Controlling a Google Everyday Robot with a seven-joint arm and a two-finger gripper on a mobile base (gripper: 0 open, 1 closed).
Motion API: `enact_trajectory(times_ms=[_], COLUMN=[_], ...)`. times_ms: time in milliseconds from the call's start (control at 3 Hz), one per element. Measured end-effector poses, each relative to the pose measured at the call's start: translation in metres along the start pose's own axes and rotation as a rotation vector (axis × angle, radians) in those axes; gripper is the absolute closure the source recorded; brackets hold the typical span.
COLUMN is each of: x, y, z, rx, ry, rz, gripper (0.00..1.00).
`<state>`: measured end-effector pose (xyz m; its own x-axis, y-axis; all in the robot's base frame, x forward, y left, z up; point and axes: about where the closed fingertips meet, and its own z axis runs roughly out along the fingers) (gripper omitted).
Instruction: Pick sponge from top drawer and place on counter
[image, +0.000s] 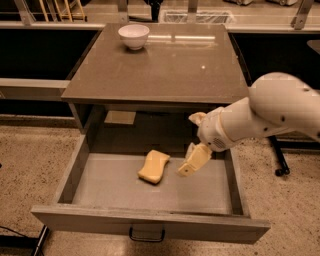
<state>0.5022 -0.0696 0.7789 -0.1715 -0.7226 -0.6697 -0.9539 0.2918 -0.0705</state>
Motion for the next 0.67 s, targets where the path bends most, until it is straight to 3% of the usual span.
enact_trajectory(times_ms=[667], x=[0.003], y=[-0.04], z=[0.083], rx=[0.115], ry=[-0.143], rz=[0.051], gripper=[0.0])
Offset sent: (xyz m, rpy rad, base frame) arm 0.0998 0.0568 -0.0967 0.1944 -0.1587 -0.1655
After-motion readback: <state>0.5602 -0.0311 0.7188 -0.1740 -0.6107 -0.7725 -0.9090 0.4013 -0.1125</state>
